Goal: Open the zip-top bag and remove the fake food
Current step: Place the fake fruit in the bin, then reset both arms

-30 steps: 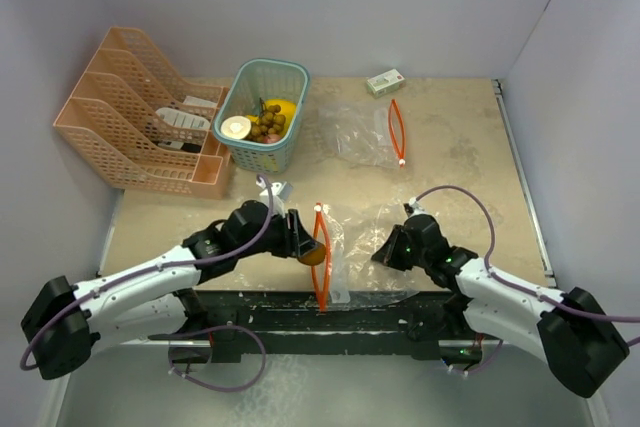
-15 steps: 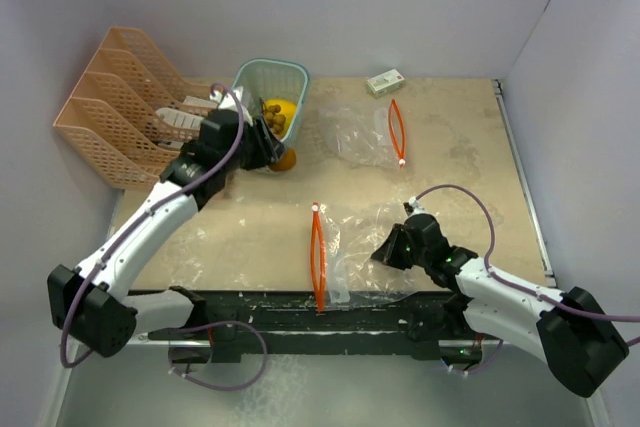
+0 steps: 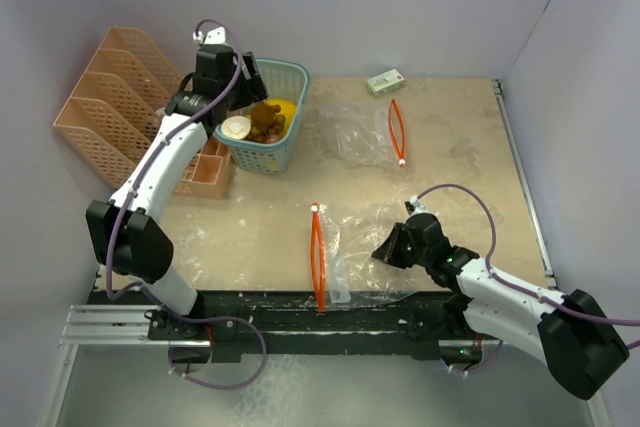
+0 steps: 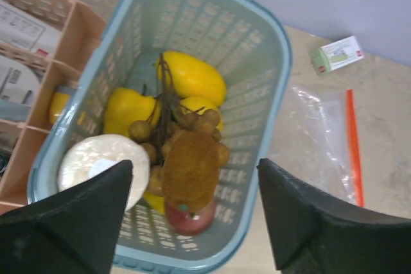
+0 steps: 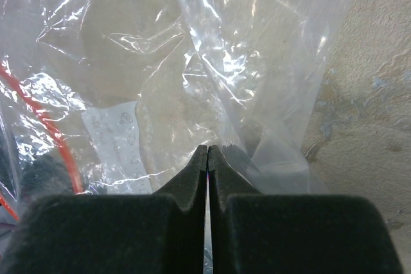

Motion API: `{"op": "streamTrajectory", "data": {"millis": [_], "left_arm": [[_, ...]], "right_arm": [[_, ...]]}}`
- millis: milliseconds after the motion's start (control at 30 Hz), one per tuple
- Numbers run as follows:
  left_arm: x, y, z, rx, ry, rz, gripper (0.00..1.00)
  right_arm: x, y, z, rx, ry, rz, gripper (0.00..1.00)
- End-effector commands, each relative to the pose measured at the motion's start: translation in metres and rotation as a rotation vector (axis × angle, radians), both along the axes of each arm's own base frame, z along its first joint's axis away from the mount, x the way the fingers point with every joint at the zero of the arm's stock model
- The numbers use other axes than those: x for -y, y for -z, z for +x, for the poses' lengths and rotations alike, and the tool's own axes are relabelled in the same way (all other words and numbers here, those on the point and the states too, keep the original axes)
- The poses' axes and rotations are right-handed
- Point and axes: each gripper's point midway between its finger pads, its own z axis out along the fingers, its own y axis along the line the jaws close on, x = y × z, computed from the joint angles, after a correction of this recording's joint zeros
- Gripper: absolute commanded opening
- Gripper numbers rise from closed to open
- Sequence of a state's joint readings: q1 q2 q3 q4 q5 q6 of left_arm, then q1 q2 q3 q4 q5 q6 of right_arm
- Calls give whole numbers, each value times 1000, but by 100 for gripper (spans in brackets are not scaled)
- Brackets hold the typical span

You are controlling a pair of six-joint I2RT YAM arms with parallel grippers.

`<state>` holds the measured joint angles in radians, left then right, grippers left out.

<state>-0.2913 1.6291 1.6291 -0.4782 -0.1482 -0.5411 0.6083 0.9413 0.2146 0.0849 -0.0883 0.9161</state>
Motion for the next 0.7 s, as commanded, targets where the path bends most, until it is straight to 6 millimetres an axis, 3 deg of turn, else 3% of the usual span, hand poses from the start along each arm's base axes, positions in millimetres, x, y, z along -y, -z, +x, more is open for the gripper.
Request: {"op": "streamTrajectory", "data": {"millis": [0, 100, 333, 467, 567, 667], "left_arm": [[-20, -22, 1, 48, -50, 42, 88], [-20, -21, -5, 55, -40, 37, 98], [-19, -11, -44, 77, -5, -25, 100], [-29, 5, -80, 86, -12, -41, 99], [-34, 27, -108, 51, -11, -53, 99], [-38, 55, -133, -12, -8, -59, 99]], "right_arm": [[-1, -5, 7, 37, -4, -6, 0], [0, -5, 8, 38, -3, -10, 0], [3, -17, 15, 97, 8, -21, 9], [7, -47, 27, 208, 20, -21, 28], [14, -71, 39, 297, 58, -37, 51], [23, -84, 49, 330, 93, -96, 66]]}}
